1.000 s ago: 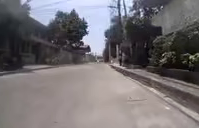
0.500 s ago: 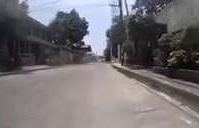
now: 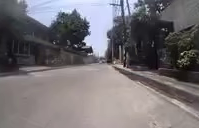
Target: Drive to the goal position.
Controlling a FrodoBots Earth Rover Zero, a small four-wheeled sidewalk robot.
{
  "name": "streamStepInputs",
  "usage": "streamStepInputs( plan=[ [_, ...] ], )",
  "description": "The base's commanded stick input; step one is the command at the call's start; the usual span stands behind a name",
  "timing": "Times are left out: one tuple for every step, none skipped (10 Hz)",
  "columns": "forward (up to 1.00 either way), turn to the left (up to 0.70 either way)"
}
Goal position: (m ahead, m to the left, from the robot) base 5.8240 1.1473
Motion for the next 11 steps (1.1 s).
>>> streamStepInputs(
  plan=[
    [0.70, 0.00],
    [0.70, 0.00],
    [0.70, 0.00],
    [0.70, 0.00],
    [0.70, 0.00],
    [0.70, 0.00],
    [0.70, 0.00],
    [0.70, 0.00],
    [0.70, 0.00],
    [0.70, 0.00],
    [0.70, 0.00]
  ],
)
